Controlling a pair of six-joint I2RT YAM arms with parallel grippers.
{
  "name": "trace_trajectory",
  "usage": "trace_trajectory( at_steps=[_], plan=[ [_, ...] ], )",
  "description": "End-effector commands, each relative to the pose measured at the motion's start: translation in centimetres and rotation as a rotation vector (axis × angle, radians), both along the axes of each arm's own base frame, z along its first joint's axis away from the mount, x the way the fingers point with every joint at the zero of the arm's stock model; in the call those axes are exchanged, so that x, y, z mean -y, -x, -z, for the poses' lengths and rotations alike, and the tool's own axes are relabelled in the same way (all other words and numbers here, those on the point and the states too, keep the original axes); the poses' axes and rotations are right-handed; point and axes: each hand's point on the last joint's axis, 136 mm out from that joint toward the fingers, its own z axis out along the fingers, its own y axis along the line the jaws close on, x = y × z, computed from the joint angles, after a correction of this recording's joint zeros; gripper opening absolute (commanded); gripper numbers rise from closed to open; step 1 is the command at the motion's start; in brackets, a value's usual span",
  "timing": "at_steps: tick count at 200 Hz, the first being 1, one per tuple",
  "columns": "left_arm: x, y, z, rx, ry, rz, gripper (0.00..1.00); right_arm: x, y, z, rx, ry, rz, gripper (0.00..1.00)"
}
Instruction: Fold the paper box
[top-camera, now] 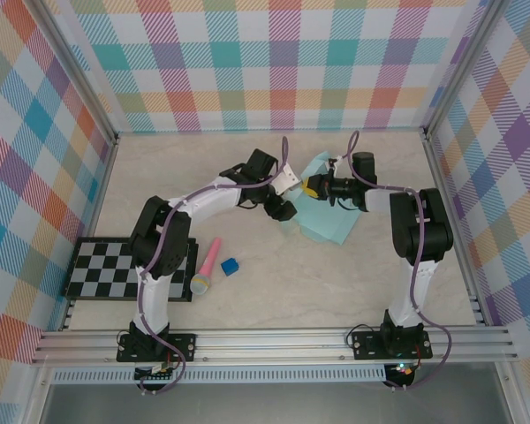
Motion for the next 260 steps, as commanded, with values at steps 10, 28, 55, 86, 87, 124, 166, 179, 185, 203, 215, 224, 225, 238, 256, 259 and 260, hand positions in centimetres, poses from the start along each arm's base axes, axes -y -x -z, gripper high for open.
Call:
trace_trajectory(
  at_steps=[10, 28, 55, 86, 87, 124, 166, 179, 185, 203, 215, 224, 225, 238, 256, 259, 260],
  plan=[
    [0.6, 0.5, 2.1, -0.018, -0.022, -0.073, 0.77, 0.1, 0.1, 1.4, -0.017, 0.026, 0.045, 0.00],
    [0.7, 0.8, 2.1, -0.012, -0.017, -0.079, 0.77, 0.1, 0.0, 1.4, -0.019, 0.025, 0.049, 0.00],
    [2.3, 2.0, 0.7, -0.067, 0.136, -0.072, 0.78, 0.1, -0.1, 1.5, -0.013, 0.028, 0.047, 0.00],
    [2.5, 3.5, -3.1, -0.124, 0.334, -0.076, 0.81, 0.1, -0.2, 1.4, -0.006, 0.023, 0.047, 0.00],
    [2.5, 3.6, -3.1, -0.126, 0.336, -0.076, 0.81, 0.1, -0.2, 1.4, -0.006, 0.023, 0.047, 0.00],
    [-0.5, 4.9, -6.3, -0.155, 0.406, -0.025, 0.85, 0.0, -0.3, 1.3, 0.001, 0.020, 0.038, 0.00],
    [-4.5, 5.3, -4.8, -0.087, 0.376, -0.060, 0.78, 0.0, -0.6, 1.2, 0.006, 0.014, 0.035, 0.00],
    [-5.9, 4.5, -4.8, 0.048, 0.375, -0.131, 0.79, 0.0, -0.5, 1.2, 0.007, 0.012, 0.031, 0.00],
    [-6.8, 3.8, -4.4, 0.102, 0.366, -0.198, 0.80, 0.0, -0.5, 1.2, 0.007, 0.012, 0.031, 0.00],
    [-9.1, 2.0, -2.8, 0.151, 0.275, -0.345, 0.80, -0.1, -0.4, 1.2, 0.007, 0.010, 0.027, 0.00],
    [-9.7, 1.0, -1.8, 0.136, 0.207, -0.396, 0.79, 0.0, -0.3, 1.2, 0.009, 0.009, 0.025, 0.00],
    [-9.6, 0.8, -1.3, 0.126, 0.189, -0.400, 0.79, -0.1, -0.2, 1.3, 0.007, 0.008, 0.022, 0.00],
    [-9.6, 0.7, -1.3, 0.126, 0.189, -0.400, 0.78, -0.1, -0.2, 1.2, 0.008, 0.008, 0.023, 0.00],
    [-9.5, 0.3, -0.9, 0.129, 0.175, -0.413, 0.79, 0.0, -0.1, 1.2, 0.009, 0.006, 0.022, 0.00],
    [-9.1, -0.3, 0.3, 0.095, 0.132, -0.422, 0.79, 0.1, -0.1, 1.3, 0.007, 0.001, 0.024, 0.00],
    [-9.0, -0.3, 0.5, 0.093, 0.122, -0.422, 0.79, 0.1, -0.1, 1.3, 0.007, 0.000, 0.024, 0.00],
    [-8.9, -0.3, 0.6, 0.092, 0.120, -0.420, 0.79, 0.1, -0.1, 1.4, 0.006, 0.000, 0.025, 0.00]
  ],
)
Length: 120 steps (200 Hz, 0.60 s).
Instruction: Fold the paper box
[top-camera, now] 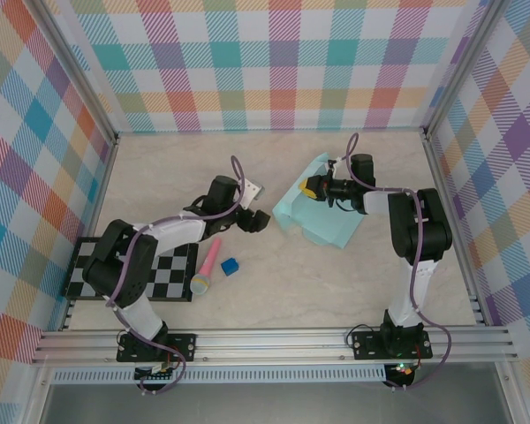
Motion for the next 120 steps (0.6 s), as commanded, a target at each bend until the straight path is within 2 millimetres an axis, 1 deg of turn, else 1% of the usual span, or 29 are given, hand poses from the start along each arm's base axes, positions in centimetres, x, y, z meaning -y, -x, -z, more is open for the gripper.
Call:
trace_trajectory(
  at_steps=[1, 12, 24, 46, 63, 88, 114, 120],
  plan=[
    [0.3, -1.9, 0.3, 0.018, -0.054, -0.051, 0.79, 0.1, 0.2, 1.2, 0.009, 0.008, 0.001, 0.00],
    [1.0, -2.0, 0.6, 0.024, -0.078, -0.034, 0.79, 0.1, 0.1, 1.1, 0.010, 0.004, 0.004, 0.00],
    [2.0, -1.9, 0.5, 0.049, -0.092, -0.016, 0.79, 0.1, 0.1, 1.1, 0.008, 0.000, 0.005, 0.00],
    [3.7, -2.0, 0.3, 0.067, -0.077, 0.007, 0.79, 0.1, 0.1, 1.0, 0.008, -0.002, 0.008, 0.00],
    [4.9, -1.9, 0.5, 0.066, -0.064, 0.024, 0.79, 0.2, 0.1, 1.1, 0.006, 0.000, 0.013, 0.00],
    [6.5, -1.1, 0.3, 0.068, 0.005, 0.054, 0.79, 0.3, 0.3, 1.1, 0.009, -0.008, 0.028, 0.00],
    [7.2, -0.6, 0.6, 0.031, 0.085, 0.024, 0.79, 0.3, 0.6, 1.3, 0.015, -0.017, 0.031, 0.00],
    [7.4, -0.5, 0.7, 0.021, 0.101, 0.019, 0.79, 0.3, 0.5, 0.9, 0.049, -0.024, 0.029, 0.00]
  ],
)
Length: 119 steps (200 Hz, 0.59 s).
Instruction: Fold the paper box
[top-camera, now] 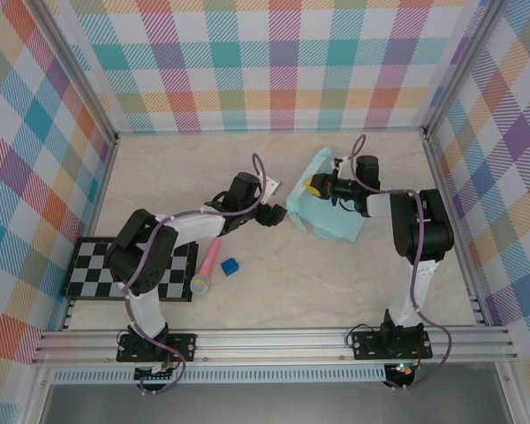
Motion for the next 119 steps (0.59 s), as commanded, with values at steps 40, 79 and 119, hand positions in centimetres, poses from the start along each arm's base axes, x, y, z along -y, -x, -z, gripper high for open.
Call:
trace_trajectory(
  at_steps=[40, 79, 119],
  plan=[
    [4.5, 2.3, 2.1, -0.095, 0.143, 0.010, 0.79, -0.3, 1.7, 1.1, 0.059, -0.010, -0.035, 0.00],
    [5.8, 2.6, 2.8, -0.103, 0.143, 0.010, 0.80, 1.2, 2.0, 1.9, 0.043, -0.021, -0.003, 0.00],
    [6.5, 2.2, 2.8, -0.136, 0.204, -0.020, 0.80, 1.5, 2.7, 2.1, 0.051, -0.014, 0.016, 0.00]
  ],
)
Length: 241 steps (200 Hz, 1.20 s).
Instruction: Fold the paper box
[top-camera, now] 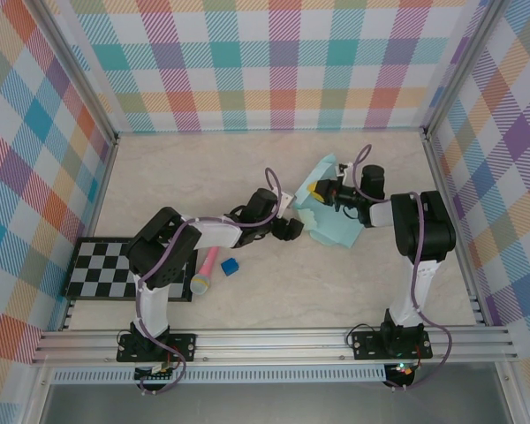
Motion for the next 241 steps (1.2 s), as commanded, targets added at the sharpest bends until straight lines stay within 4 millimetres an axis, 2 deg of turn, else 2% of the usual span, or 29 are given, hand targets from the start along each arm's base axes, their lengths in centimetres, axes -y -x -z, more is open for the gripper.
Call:
trace_trajectory(
  at_steps=[1, 34, 59, 86, 125, 171, 208, 231, 241],
  plan=[
    [1.5, -0.8, -1.3, 0.002, 0.091, -0.025, 0.80, 0.3, 1.2, 1.4, -0.025, 0.020, 0.012, 0.00],
    [1.8, -1.4, -1.3, -0.009, 0.170, -0.078, 0.80, 0.8, 1.3, 0.6, 0.006, 0.027, 0.064, 0.00],
    [2.6, -1.7, -2.1, 0.022, 0.217, -0.070, 0.80, 1.0, 1.4, 0.2, 0.018, 0.015, 0.090, 0.00],
    [3.7, -1.8, -2.7, 0.067, 0.194, -0.052, 0.80, 1.5, 1.2, 0.0, 0.000, 0.001, 0.150, 0.00],
    [3.5, -3.0, -3.0, 0.117, 0.190, -0.130, 0.79, 2.2, 1.5, -0.1, -0.013, 0.007, 0.227, 0.00],
    [6.0, -1.1, -4.5, 0.144, 0.333, 0.013, 0.84, 2.4, 2.0, -0.5, -0.011, 0.012, 0.267, 0.00],
    [6.6, -0.7, -4.4, 0.185, 0.317, 0.085, 0.85, 2.3, 1.8, -0.8, -0.003, 0.002, 0.273, 0.00],
    [7.8, -0.3, -4.7, 0.181, 0.313, 0.157, 0.83, 2.3, 1.8, -0.8, -0.003, 0.002, 0.276, 0.00],
    [7.6, -0.6, -4.5, 0.184, 0.295, 0.147, 0.82, 2.3, 1.9, -0.8, -0.004, 0.002, 0.278, 0.00]
  ],
)
